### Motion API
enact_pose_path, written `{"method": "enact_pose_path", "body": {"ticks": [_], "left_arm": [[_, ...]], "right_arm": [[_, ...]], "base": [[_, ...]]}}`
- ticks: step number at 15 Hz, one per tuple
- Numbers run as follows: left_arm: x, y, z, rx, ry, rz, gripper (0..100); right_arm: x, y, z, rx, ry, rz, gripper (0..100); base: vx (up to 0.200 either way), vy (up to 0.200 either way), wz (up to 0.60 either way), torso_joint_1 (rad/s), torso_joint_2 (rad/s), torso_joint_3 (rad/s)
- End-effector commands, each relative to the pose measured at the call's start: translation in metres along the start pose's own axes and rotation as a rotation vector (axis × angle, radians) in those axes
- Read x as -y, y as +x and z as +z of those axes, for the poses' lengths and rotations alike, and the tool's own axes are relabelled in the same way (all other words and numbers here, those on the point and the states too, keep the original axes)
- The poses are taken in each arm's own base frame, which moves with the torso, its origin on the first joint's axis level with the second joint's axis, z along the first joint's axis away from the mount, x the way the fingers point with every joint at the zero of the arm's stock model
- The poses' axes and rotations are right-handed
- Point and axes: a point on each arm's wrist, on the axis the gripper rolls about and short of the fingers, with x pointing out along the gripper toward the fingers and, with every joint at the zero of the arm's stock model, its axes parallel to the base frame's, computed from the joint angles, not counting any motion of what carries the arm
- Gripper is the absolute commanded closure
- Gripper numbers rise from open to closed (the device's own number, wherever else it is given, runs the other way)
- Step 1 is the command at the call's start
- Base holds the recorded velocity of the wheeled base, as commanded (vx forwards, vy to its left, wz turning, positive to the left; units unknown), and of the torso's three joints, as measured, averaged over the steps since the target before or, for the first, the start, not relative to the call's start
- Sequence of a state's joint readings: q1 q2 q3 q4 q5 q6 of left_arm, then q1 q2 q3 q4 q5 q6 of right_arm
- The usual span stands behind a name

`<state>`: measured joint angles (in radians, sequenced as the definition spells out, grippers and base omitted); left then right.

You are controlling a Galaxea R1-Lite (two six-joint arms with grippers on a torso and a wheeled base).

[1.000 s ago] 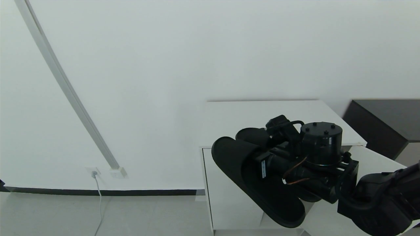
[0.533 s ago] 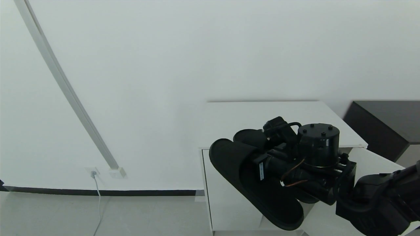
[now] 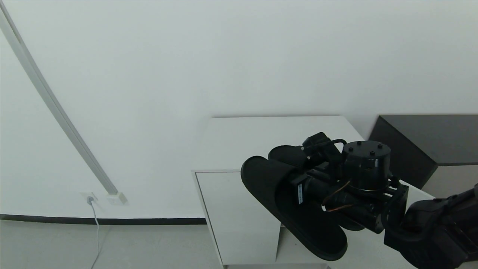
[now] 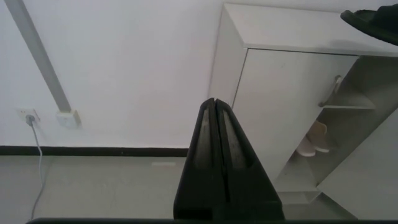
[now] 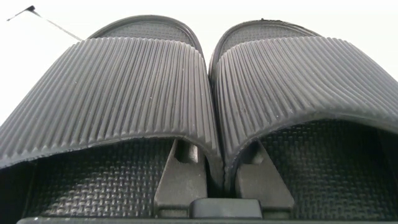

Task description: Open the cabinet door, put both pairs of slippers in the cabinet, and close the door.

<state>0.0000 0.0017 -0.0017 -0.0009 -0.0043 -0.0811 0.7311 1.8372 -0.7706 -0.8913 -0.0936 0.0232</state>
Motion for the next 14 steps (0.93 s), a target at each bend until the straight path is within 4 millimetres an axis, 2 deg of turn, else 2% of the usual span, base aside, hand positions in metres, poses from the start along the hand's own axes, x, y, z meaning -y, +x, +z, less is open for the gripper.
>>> {"method": "enact_pose_path", "body": {"ticks": [1, 8, 14], "left_arm": [[0.0, 0.0, 0.0, 0.001, 0.0, 0.0, 100], [0.0, 0.0, 0.0, 0.001, -0.002, 0.0, 100], [0.0, 0.0, 0.0, 0.001, -0.002, 0.0, 100]], "right_arm": [[-0.0007, -0.0003, -0.0008, -0.001, -0.001, 0.002, 100], [-0.0059, -0.0024, -0.0029, -0.009, -0.003, 0.017, 100], [-0.0085, -0.008, 0.0013, 0.005, -0.004, -0.033, 100]], "base": [[0.0, -0.2, 0.0, -0.007, 0.0, 0.002], [0.0, -0.2, 0.0, 0.003, 0.0, 0.002], [0.0, 0.0, 0.0, 0.0, 0.0, 0.0]]}}
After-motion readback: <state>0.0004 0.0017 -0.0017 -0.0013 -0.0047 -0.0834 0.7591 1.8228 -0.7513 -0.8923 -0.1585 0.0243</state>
